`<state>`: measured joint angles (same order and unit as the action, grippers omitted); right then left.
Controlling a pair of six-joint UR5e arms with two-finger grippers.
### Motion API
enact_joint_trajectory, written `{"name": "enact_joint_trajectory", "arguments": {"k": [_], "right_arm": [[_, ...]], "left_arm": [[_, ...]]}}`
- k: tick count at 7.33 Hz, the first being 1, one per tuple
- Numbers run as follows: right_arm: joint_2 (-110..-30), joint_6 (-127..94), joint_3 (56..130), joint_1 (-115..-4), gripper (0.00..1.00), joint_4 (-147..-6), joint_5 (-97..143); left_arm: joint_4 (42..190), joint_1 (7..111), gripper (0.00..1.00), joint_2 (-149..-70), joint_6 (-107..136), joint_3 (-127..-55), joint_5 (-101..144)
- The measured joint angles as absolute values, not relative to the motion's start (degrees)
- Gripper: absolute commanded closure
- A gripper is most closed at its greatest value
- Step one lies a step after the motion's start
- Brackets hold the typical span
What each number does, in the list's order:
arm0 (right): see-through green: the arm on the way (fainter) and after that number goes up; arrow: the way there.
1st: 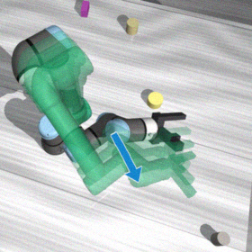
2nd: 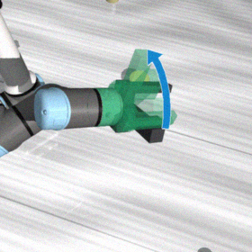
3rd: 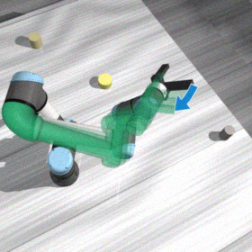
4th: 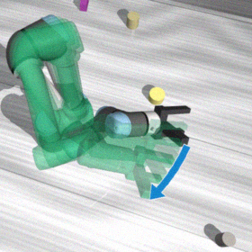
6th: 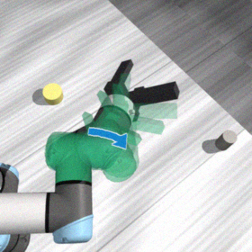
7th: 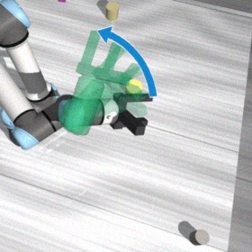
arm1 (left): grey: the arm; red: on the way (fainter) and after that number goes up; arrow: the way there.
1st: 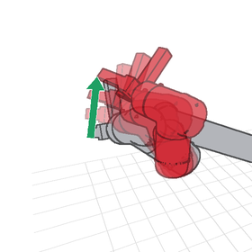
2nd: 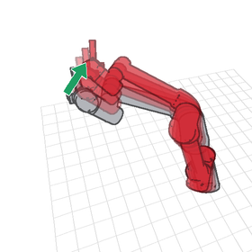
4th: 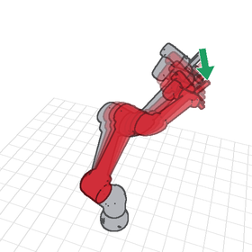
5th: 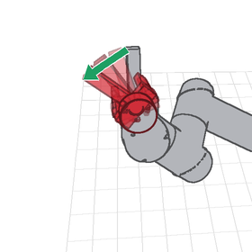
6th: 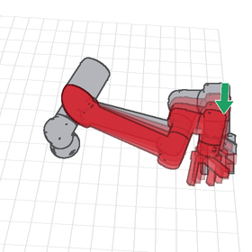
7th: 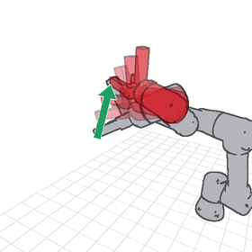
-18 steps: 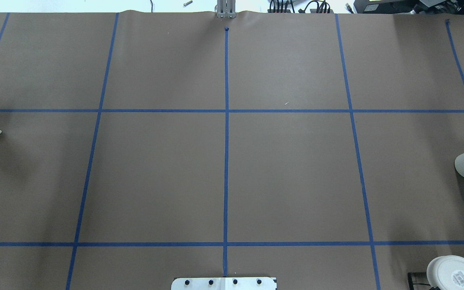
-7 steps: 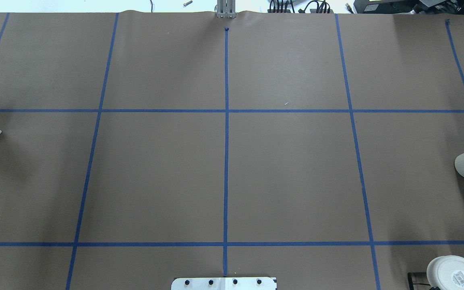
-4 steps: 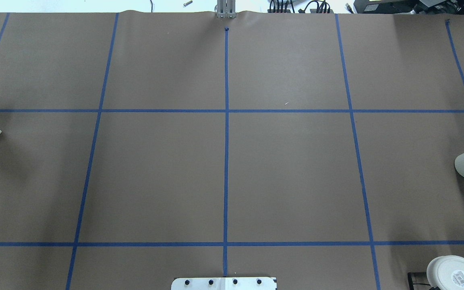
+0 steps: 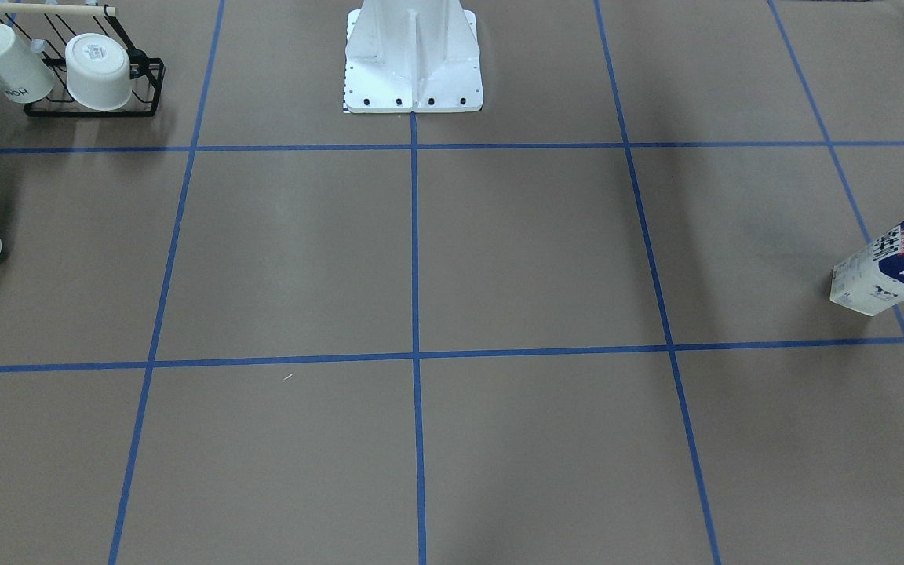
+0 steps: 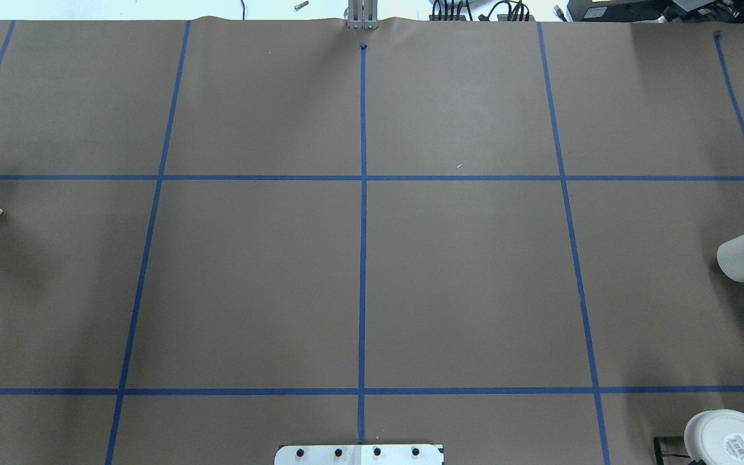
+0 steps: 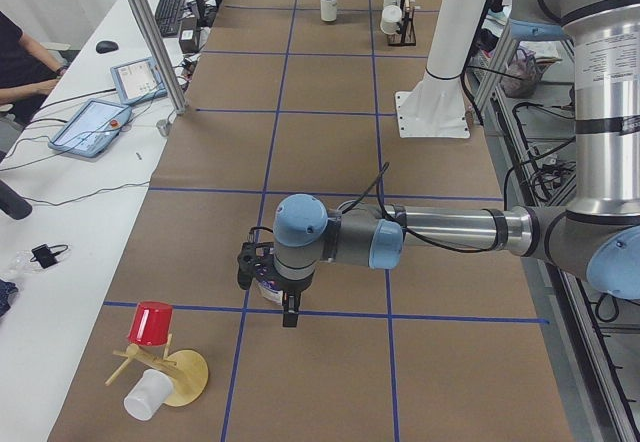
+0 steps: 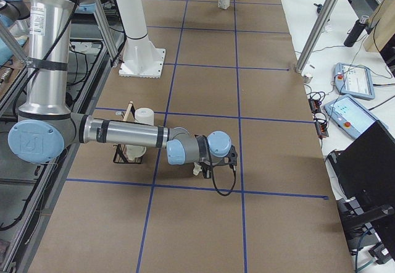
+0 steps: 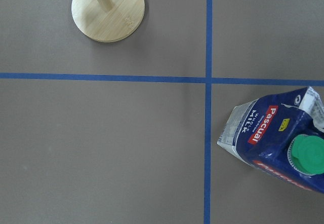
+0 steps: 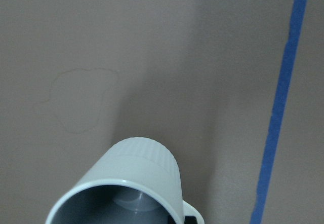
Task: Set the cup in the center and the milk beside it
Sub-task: 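Carry the white mug with the right gripper to the table center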
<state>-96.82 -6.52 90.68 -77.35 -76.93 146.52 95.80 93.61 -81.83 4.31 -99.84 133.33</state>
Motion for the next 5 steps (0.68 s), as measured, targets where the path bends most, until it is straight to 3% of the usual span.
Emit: {"name": "enact_joint_trajectory", "arguments": {"k": [2,5], "right_arm": [[-94.03,-12.48,93.65,-79.21,1.0,-77.27,152.09],[-81.28,-29.72,95.74,-76.17,1.0,-77.5,152.7]], "left_arm": [[95.8,93.6,0.02,-81.91,4.25,-99.63,133.33],[95.84,93.6,0.02,-82.11,4.22,-99.1,133.33]]}}
